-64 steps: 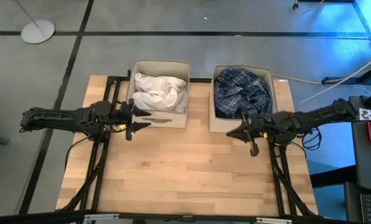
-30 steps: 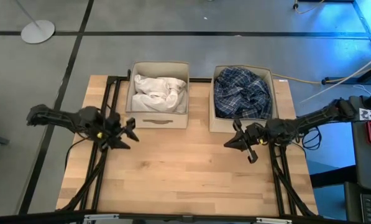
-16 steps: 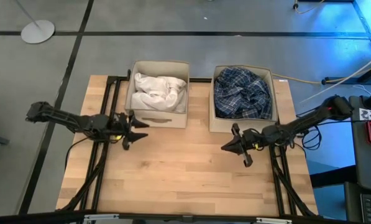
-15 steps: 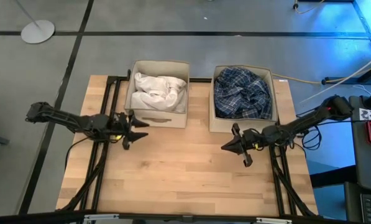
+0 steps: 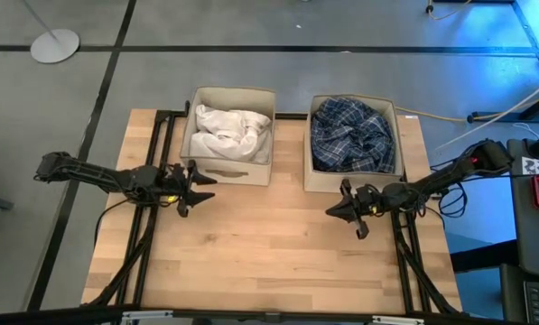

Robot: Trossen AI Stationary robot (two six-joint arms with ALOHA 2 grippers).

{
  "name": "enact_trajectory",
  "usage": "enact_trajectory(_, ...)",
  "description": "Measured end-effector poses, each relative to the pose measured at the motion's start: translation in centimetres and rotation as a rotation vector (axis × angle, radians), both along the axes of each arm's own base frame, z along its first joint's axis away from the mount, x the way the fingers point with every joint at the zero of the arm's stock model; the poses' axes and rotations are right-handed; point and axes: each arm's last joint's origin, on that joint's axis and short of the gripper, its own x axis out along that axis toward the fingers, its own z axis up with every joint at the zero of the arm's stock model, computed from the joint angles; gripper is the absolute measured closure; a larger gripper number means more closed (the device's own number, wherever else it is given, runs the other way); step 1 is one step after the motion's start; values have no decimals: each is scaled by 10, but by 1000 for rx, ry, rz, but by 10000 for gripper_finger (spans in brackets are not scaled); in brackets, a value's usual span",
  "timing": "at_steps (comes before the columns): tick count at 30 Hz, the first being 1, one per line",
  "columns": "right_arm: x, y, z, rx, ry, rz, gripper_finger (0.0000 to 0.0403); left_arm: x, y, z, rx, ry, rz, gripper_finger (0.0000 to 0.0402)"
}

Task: Sort clothes
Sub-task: Return to Home Position

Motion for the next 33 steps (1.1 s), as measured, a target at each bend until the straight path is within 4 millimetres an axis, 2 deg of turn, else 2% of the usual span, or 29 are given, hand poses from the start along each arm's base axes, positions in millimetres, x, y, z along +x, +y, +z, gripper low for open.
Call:
enact_trajectory(6,-8,-11,-8,-4,-11,-50,393,0,0,1,14,-6,4,188)
enact_trajectory(18,-15,-27,-3,-41,-3,-58,393,0,1,-1,20,17,38,188)
enact_trajectory(33,-26,-31,3,-64,-18,-86,393,0,1,-2,38,25,45,188)
